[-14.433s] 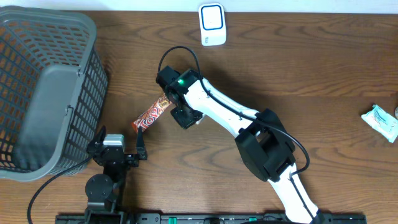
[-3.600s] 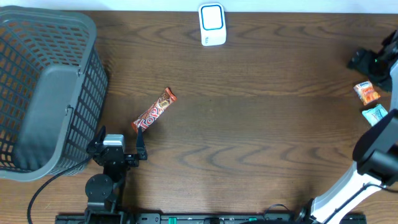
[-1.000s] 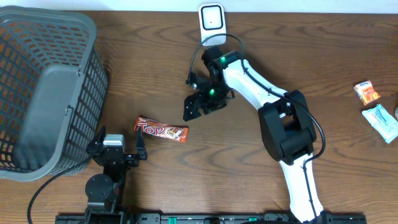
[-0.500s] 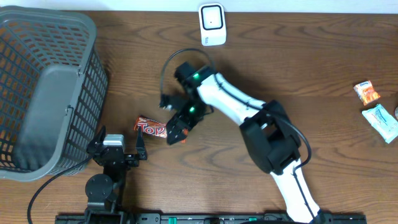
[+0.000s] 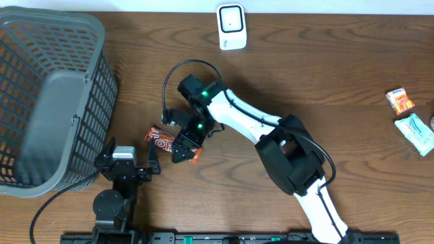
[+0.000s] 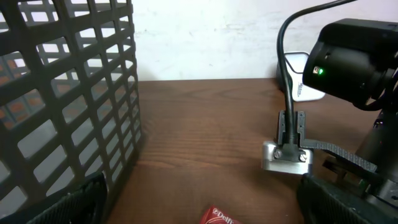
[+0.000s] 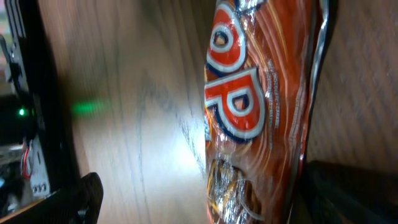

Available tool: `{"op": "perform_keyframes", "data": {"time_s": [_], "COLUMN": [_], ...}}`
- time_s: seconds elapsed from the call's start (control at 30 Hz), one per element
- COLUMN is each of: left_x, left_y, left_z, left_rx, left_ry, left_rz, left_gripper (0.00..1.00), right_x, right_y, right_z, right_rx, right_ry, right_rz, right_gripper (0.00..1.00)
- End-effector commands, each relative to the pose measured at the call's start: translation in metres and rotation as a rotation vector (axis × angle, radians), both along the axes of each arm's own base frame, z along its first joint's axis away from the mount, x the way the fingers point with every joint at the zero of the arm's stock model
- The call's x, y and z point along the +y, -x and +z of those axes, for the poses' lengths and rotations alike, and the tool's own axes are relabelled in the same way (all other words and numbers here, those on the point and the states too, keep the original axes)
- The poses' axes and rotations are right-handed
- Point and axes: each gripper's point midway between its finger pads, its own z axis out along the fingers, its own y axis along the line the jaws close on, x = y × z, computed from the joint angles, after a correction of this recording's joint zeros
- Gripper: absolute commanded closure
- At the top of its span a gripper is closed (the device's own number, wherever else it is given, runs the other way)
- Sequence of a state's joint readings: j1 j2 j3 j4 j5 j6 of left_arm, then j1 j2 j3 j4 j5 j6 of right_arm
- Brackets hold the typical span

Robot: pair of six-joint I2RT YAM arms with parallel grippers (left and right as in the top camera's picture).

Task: Scan the item barcode
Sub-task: 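Lower the right gripper and grasp the candy bar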

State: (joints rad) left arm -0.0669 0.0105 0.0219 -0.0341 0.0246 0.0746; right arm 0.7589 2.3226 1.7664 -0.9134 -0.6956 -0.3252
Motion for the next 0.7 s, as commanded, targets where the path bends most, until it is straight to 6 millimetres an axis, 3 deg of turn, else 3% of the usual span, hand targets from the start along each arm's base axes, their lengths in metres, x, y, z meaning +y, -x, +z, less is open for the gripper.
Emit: {"op": "perform_keyframes", "data": {"time_s": [0.0,0.17,0.27,0.37,0.53,0.67], "left_x": [0.003,0.003,0.003,0.003,0.003,0.003], "left_y": [0.001,0.001,0.001,0.001,0.001,0.001], "left_z": [-0.016,-0.016,-0.016,-0.016,-0.016,-0.016], "left_rx": [0.048,0.048,0.048,0.048,0.048,0.048], "left_ry": [0.005,0.004,0.004,0.004,0.004,0.004], "left_rz": [0.015,0.015,0.015,0.015,0.015,0.015], "left_gripper": [0.02,0.02,0.02,0.02,0.02,0.02], "right_x": [-0.026,-0.031,-0.04,-0.05,-0.056,-0.063], "right_y": [0.014,0.019,0.018,0.015,0.012,0.015], "right_z": [-0.058,-0.074,-0.087,-0.097,-0.102,-0.108], "right_rx": [0.035,0.098,0.126,0.12,0.072,-0.025], "right_ry": [0.168,0.235,0.337,0.438,0.518,0.617], "right_rz": [-0.039,-0.112,-0.202,-0.29,-0.338,-0.348], "right_gripper": [0.01,0.01,0.08,0.05,0.06,0.19]}}
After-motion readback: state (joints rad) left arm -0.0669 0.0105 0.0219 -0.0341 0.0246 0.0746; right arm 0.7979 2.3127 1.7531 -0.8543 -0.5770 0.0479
